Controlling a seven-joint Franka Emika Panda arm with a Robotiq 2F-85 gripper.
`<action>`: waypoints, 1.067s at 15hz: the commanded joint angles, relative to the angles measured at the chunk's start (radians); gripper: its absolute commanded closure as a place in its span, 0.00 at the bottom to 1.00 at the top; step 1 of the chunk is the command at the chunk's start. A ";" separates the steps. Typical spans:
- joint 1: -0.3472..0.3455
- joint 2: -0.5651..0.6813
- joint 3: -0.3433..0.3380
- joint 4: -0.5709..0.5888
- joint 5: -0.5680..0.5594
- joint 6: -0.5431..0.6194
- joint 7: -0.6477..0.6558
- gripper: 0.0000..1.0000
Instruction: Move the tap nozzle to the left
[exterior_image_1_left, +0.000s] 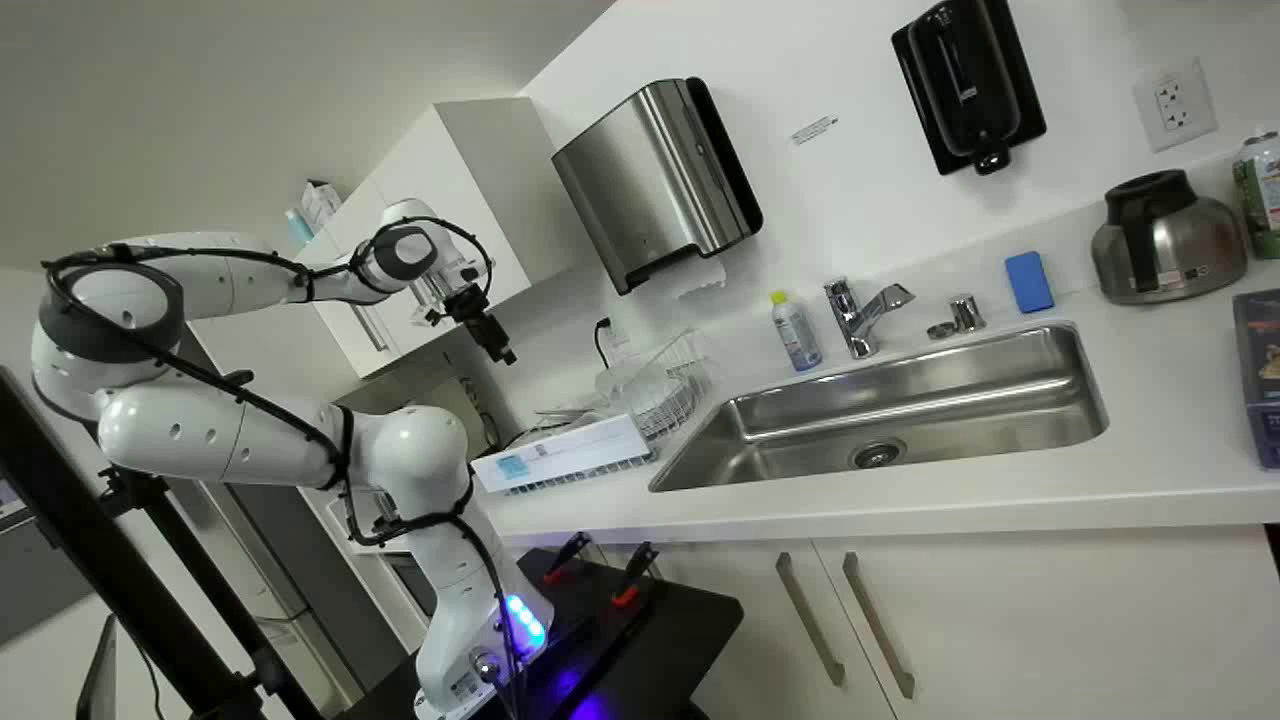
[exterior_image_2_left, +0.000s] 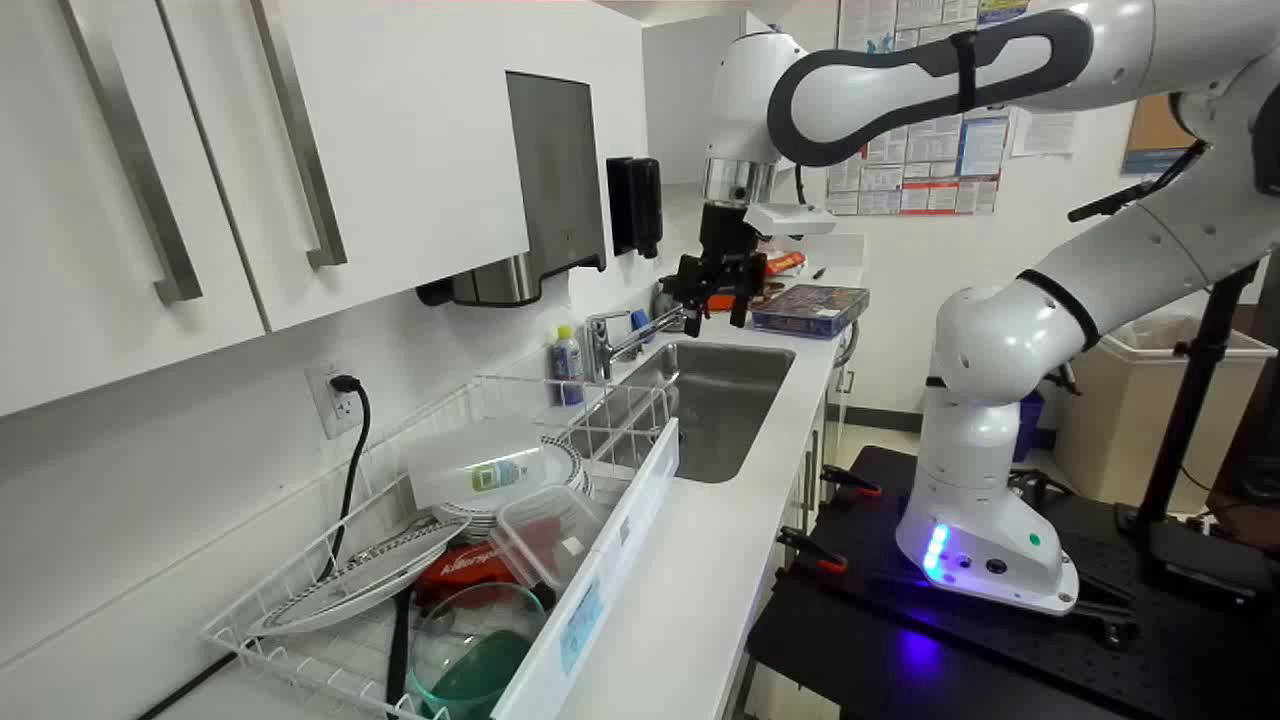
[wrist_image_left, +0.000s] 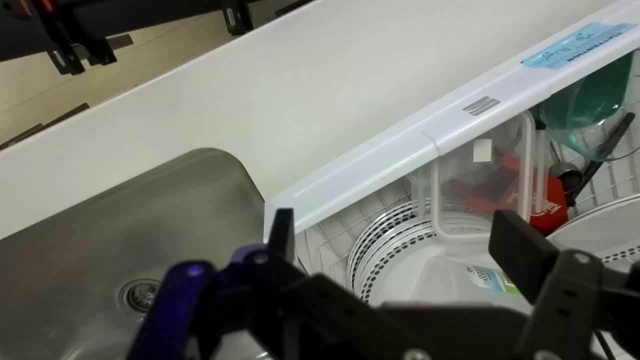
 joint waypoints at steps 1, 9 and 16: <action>-0.009 -0.001 0.005 0.003 0.005 -0.005 -0.005 0.00; -0.009 -0.001 0.005 0.003 0.005 -0.005 -0.005 0.00; -0.138 -0.050 -0.001 -0.026 -0.128 0.073 0.064 0.00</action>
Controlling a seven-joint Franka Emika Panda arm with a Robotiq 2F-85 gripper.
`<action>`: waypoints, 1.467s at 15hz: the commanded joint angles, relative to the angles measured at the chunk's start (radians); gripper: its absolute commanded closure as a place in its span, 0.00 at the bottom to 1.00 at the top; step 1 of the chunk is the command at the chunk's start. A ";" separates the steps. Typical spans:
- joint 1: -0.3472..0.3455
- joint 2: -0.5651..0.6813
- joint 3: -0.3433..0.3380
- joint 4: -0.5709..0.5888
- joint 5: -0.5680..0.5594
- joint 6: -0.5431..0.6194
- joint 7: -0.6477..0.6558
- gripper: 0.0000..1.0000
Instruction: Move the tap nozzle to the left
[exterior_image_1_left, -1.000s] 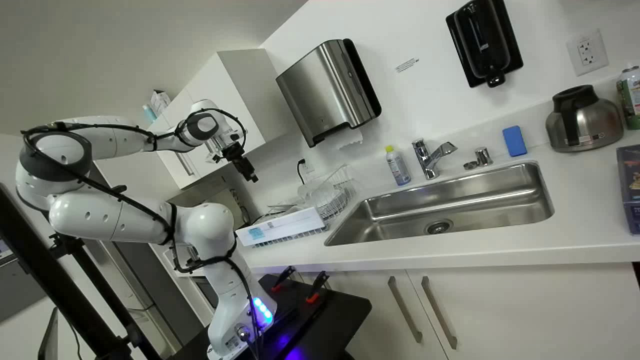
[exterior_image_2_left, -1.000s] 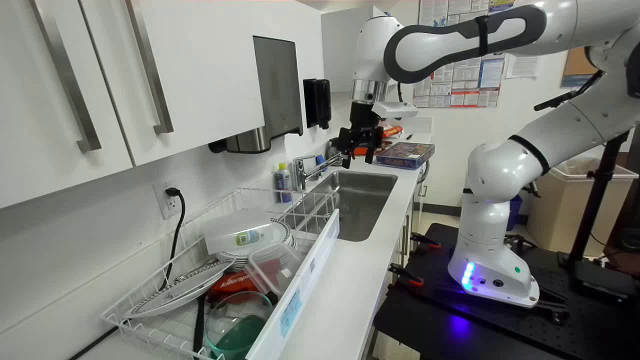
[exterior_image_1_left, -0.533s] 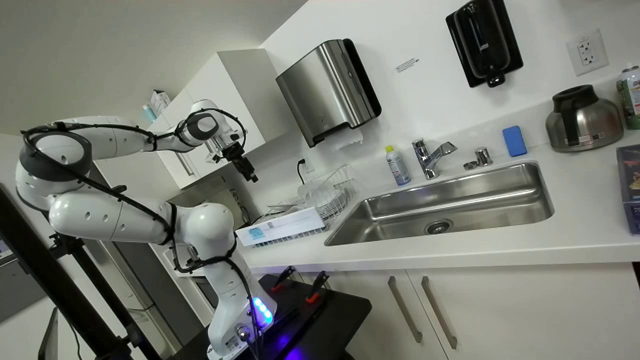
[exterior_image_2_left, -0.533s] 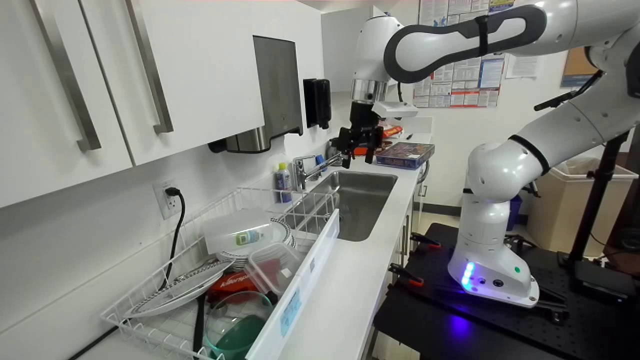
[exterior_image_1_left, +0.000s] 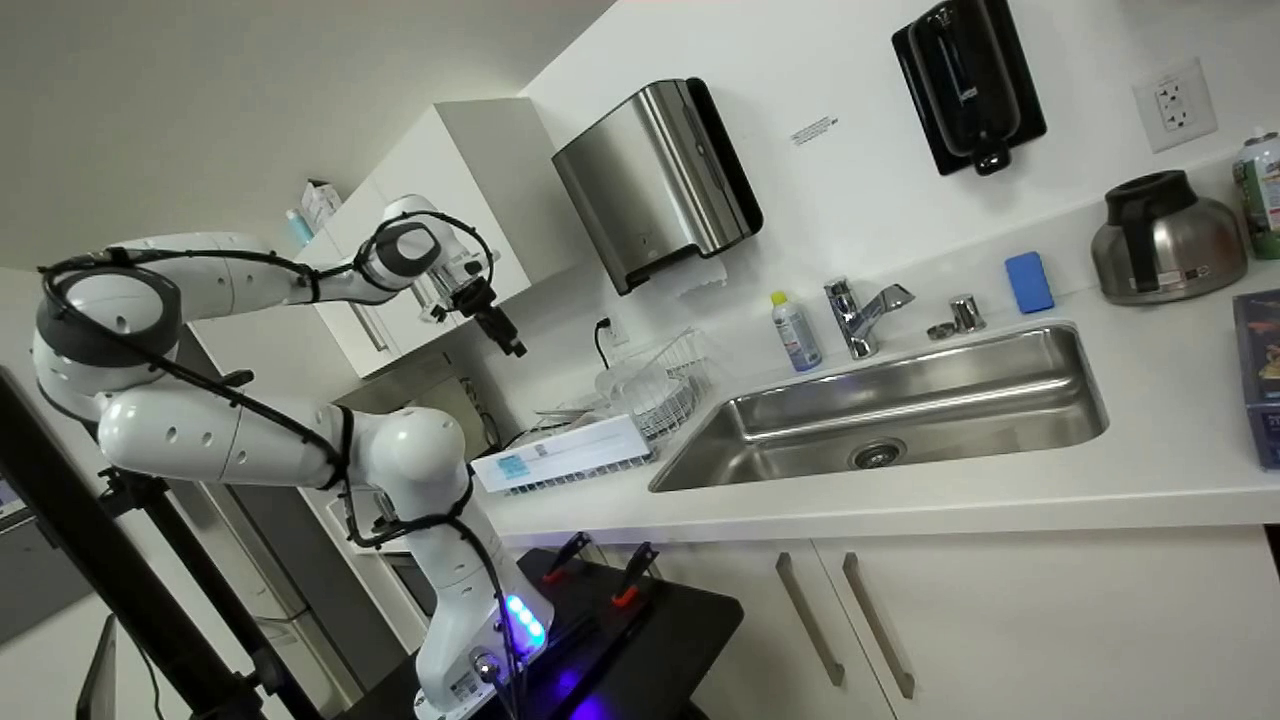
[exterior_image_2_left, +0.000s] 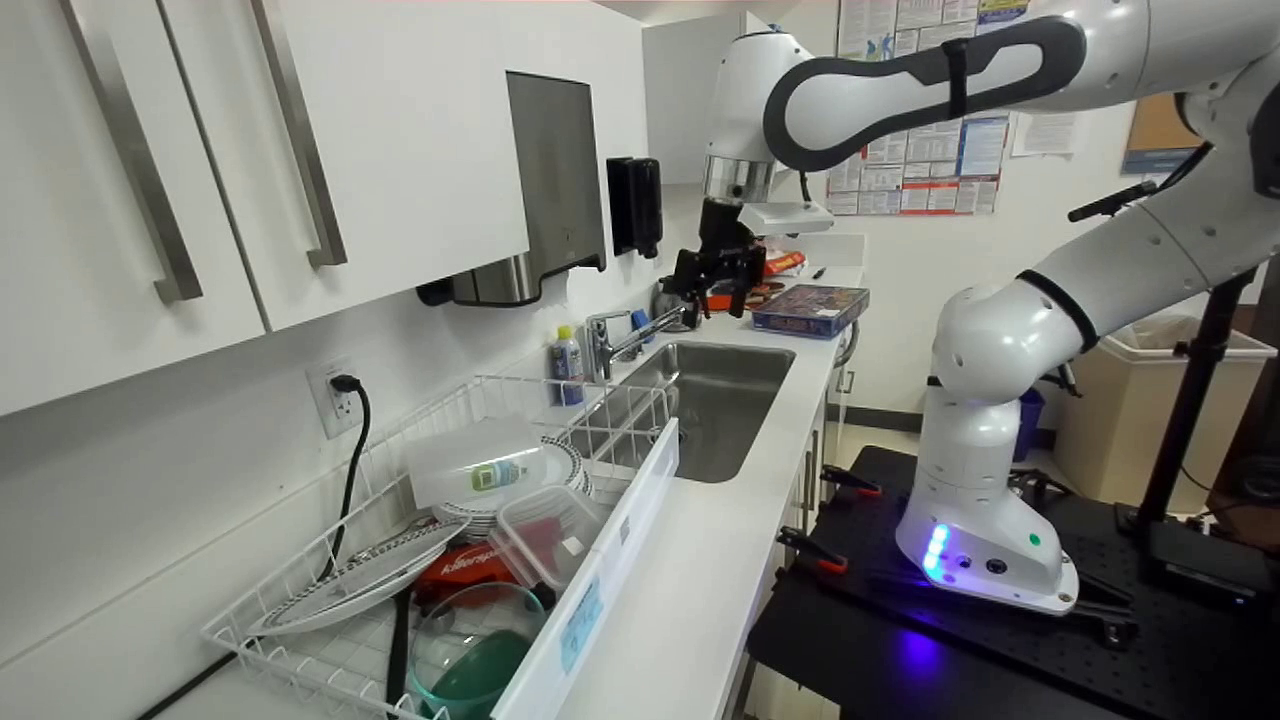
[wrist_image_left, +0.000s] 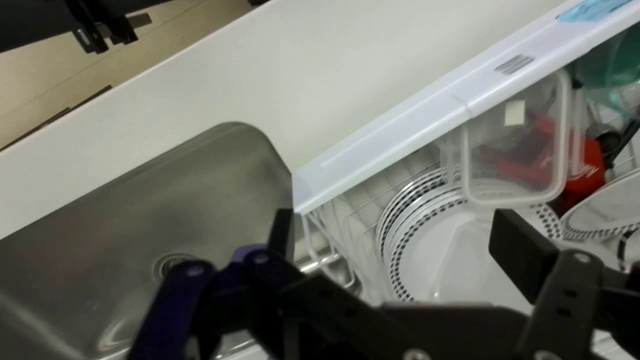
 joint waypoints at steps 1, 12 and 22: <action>-0.115 -0.057 -0.008 -0.032 -0.094 0.057 0.048 0.00; -0.231 -0.074 -0.052 -0.051 -0.221 0.100 0.050 0.00; -0.529 0.314 -0.284 0.113 -0.375 0.299 0.058 0.00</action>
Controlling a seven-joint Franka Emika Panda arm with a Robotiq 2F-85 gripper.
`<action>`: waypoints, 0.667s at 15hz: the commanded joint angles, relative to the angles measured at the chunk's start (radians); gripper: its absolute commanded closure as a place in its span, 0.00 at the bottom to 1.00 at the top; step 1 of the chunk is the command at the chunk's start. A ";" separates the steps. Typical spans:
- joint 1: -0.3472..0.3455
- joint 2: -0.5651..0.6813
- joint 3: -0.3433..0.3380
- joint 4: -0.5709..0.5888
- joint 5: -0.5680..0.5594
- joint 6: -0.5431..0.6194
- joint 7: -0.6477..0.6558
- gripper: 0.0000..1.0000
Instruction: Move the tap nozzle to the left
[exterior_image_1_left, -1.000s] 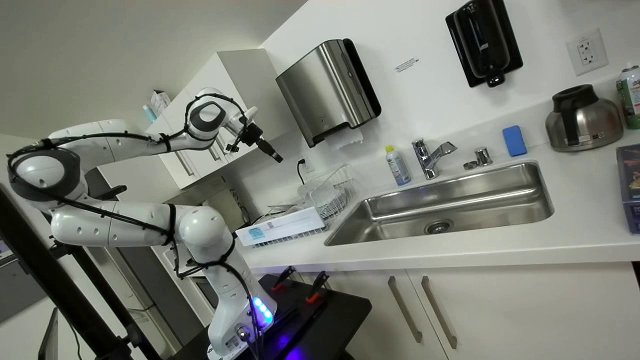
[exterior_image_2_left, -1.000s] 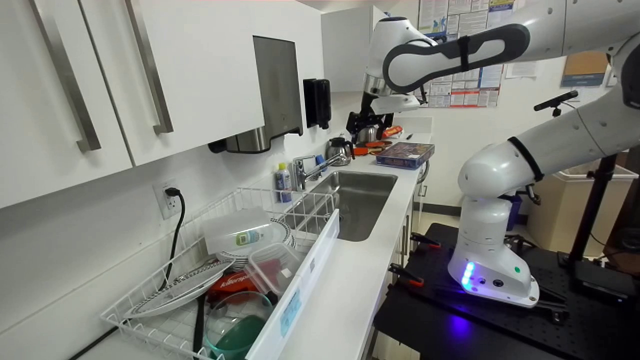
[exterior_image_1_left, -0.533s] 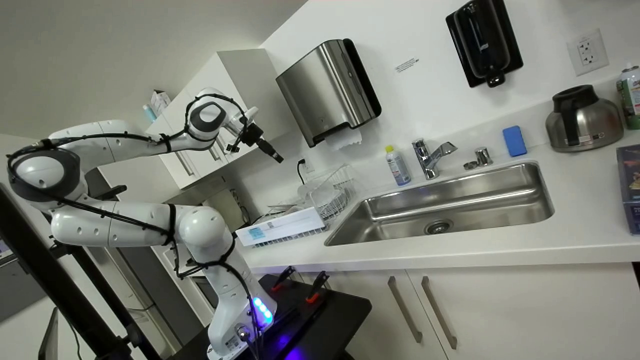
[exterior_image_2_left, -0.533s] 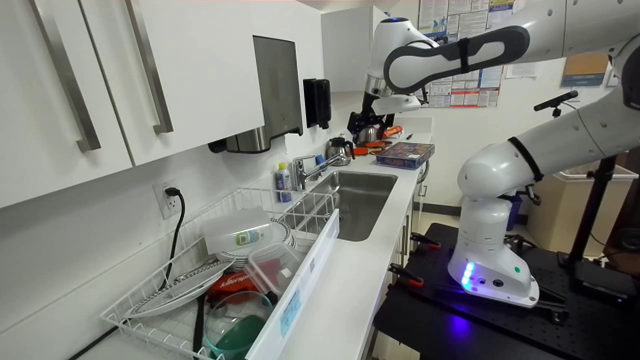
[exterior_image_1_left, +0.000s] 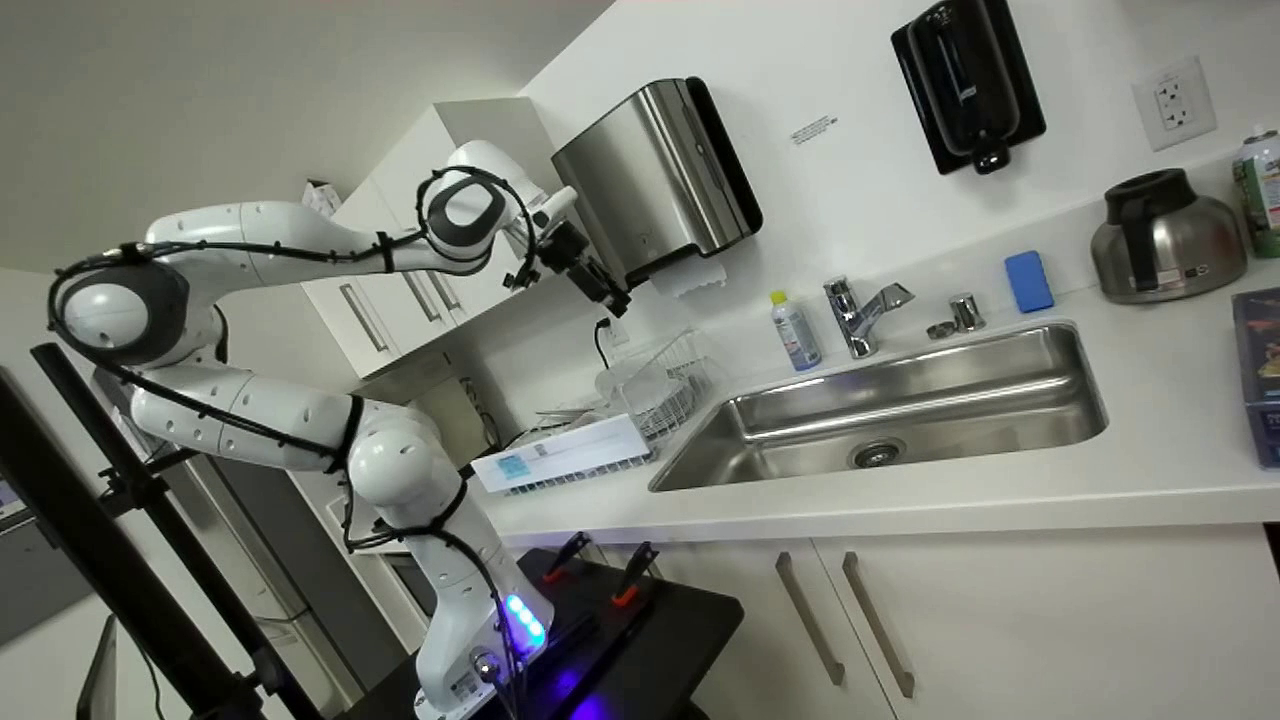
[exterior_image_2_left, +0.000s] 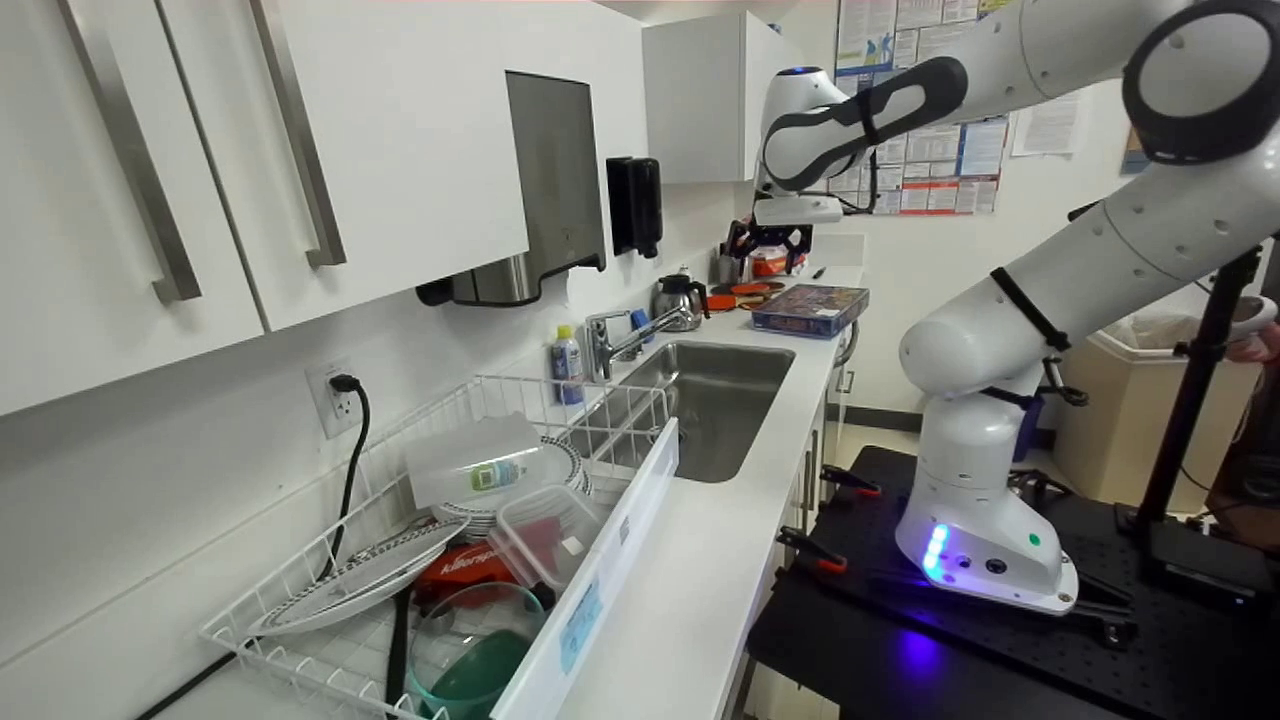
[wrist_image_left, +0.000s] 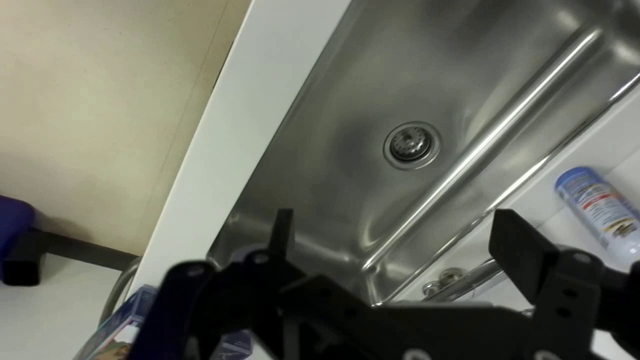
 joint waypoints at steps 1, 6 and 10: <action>-0.069 0.228 -0.058 0.159 -0.056 0.071 0.003 0.00; -0.050 0.331 -0.141 0.247 -0.070 0.073 0.003 0.00; -0.041 0.380 -0.161 0.278 -0.070 0.073 0.003 0.00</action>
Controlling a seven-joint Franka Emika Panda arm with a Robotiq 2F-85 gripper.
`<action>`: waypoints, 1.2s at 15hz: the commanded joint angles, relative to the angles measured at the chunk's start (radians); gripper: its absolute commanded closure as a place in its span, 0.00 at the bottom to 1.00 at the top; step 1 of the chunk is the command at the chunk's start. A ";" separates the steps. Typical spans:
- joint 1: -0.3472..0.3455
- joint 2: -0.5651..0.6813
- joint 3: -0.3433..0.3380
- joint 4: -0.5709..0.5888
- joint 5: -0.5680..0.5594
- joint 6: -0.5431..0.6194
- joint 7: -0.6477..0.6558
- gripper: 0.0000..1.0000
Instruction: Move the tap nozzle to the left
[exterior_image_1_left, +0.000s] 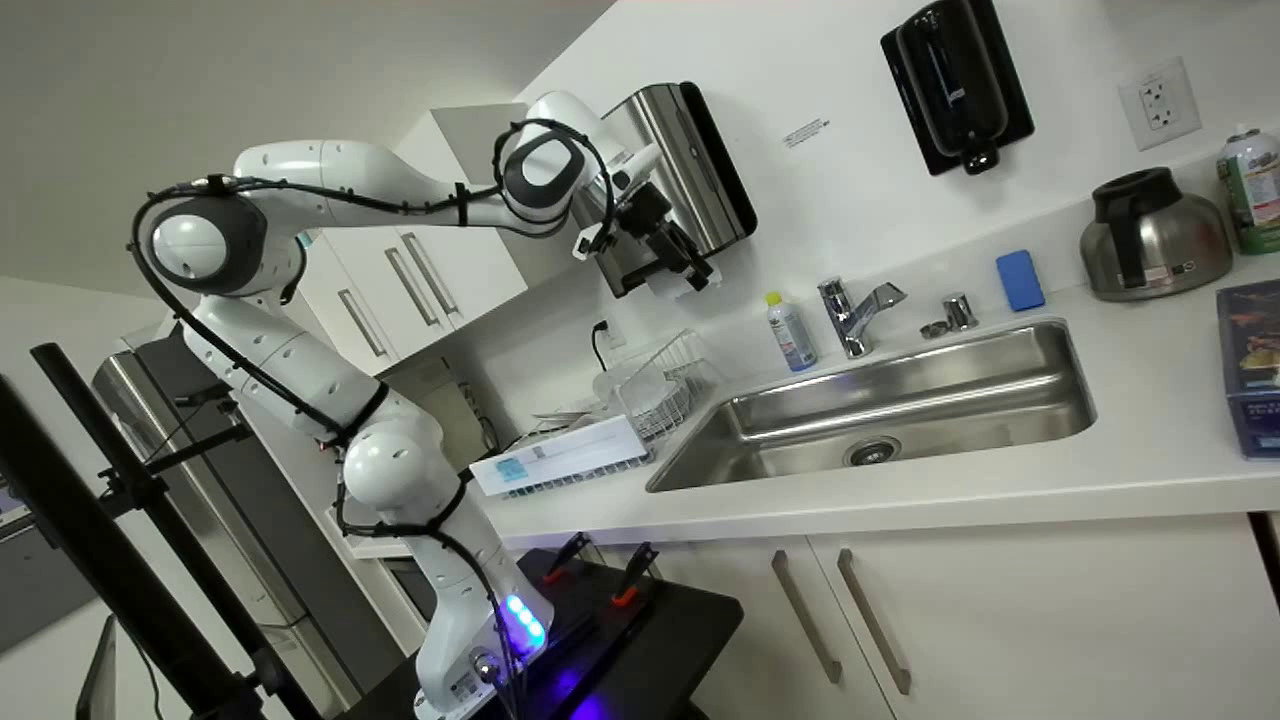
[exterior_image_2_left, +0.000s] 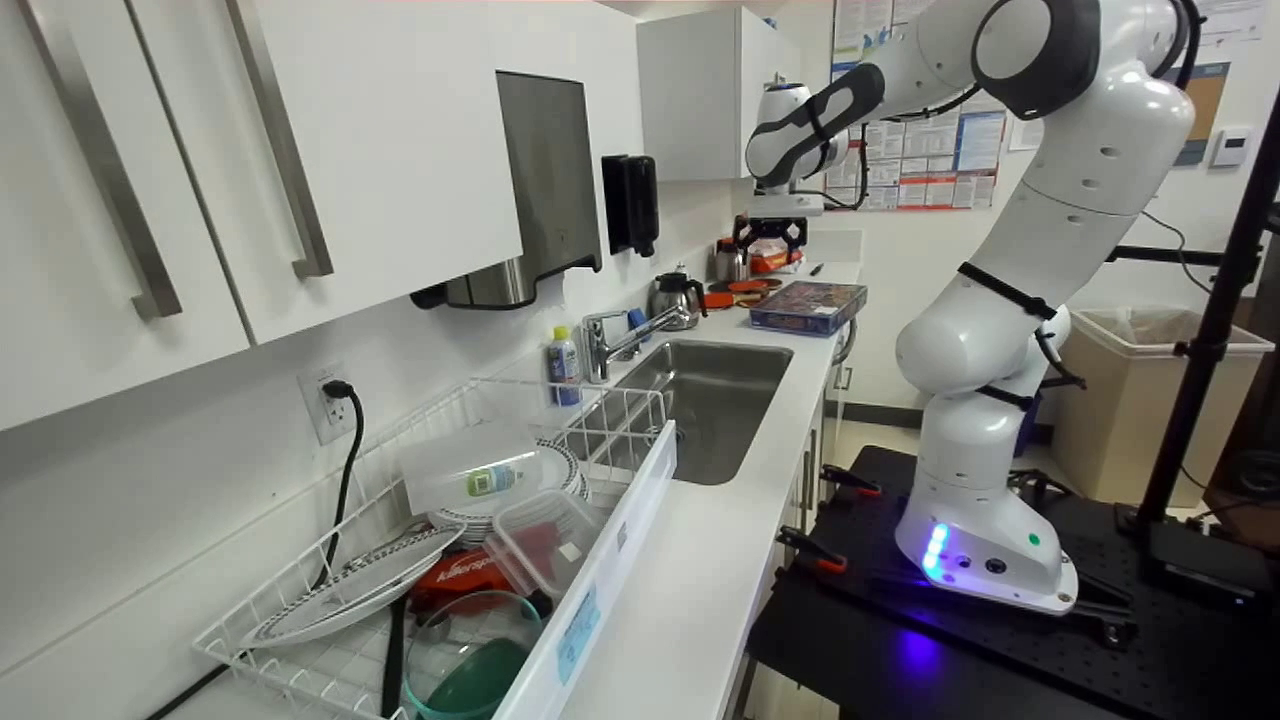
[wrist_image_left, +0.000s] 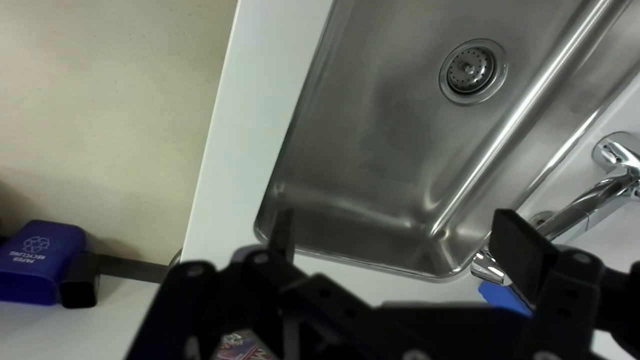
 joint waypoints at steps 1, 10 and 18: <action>0.022 -0.004 -0.020 0.002 -0.009 -0.004 0.006 0.00; 0.095 0.464 -0.058 0.478 -0.045 -0.087 0.015 0.00; 0.193 0.704 -0.172 0.734 -0.098 -0.108 0.011 0.00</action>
